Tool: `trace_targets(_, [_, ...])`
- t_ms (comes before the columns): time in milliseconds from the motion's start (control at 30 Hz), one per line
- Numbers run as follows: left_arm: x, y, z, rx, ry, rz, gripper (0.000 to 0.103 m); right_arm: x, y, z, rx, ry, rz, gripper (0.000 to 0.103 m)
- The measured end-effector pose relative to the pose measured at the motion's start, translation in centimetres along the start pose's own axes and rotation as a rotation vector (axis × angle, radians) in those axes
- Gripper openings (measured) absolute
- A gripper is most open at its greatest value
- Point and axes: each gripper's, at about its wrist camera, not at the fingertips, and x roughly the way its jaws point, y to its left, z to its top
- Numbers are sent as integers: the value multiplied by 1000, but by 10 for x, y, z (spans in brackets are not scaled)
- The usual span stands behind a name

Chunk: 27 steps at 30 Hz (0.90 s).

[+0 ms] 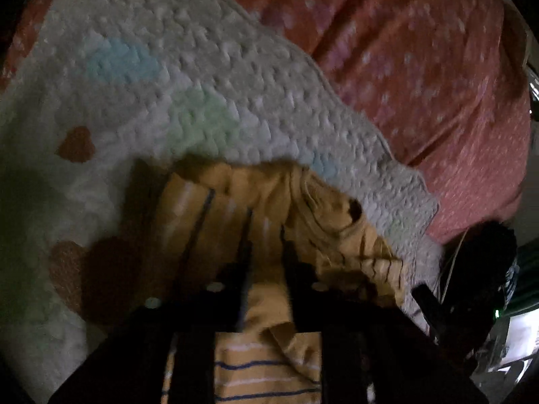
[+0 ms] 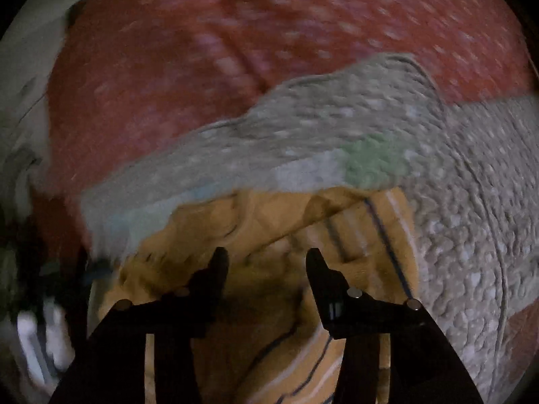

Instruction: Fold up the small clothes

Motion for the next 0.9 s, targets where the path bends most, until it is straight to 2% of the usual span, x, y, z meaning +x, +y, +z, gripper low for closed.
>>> trace_targets(33, [-4, 1, -1, 9, -8, 11, 34, 0, 9, -8, -39, 27, 36, 57])
trace_targets(133, [-7, -2, -12, 90, -10, 58, 36, 14, 36, -33, -172, 106, 62, 58])
trace_targets(200, [-1, -14, -31, 218, -7, 124, 38, 31, 56, -53, -318, 145, -1, 58])
trace_targets(233, [1, -18, -37, 262, -2, 140, 38, 38, 61, -59, -366, 152, -35, 58])
trace_targets(300, [12, -32, -57, 416, -2, 203, 40, 51, 69, -70, -465, 145, -112, 59])
trace_targets(333, [15, -37, -63, 463, -8, 225, 46, 58, 71, -74, -511, 140, -155, 58])
trace_targets(367, [21, -43, -70, 530, -17, 264, 53, 65, 70, -76, -530, 159, -172, 50])
trace_targets(400, [32, -51, -76, 609, -23, 324, 53, 70, 66, -76, -517, 177, -163, 35])
trace_targets(433, [42, -55, -78, 649, -16, 378, 53, 71, 62, -73, -492, 192, -142, 7])
trace_targets(467, [50, -56, -79, 666, -2, 415, 36, 69, 59, -68, -465, 200, -138, 7])
trace_targets(500, [60, -56, -78, 675, 24, 464, 23, 62, 57, -61, -439, 189, -125, 6])
trace_targets(533, [62, -54, -76, 664, 33, 469, 16, 52, 56, -53, -410, 161, -107, 4])
trace_targets(633, [47, -44, -56, 529, 38, 356, 15, 22, 41, -14, -306, 48, -83, 4])
trace_targets(700, [37, -35, -35, 418, 42, 272, 15, 16, 29, 10, -246, -6, -98, 4])
trace_targets(733, [37, -33, -29, 388, 45, 255, 15, 17, 21, 24, -213, -27, -118, 4])
trace_targets(833, [48, -24, -8, 295, 64, 236, 15, 39, -2, 48, -125, -25, -183, 5])
trace_targets(900, [66, -14, -1, 216, 109, 218, 17, 62, -18, 54, -84, 17, -228, 6])
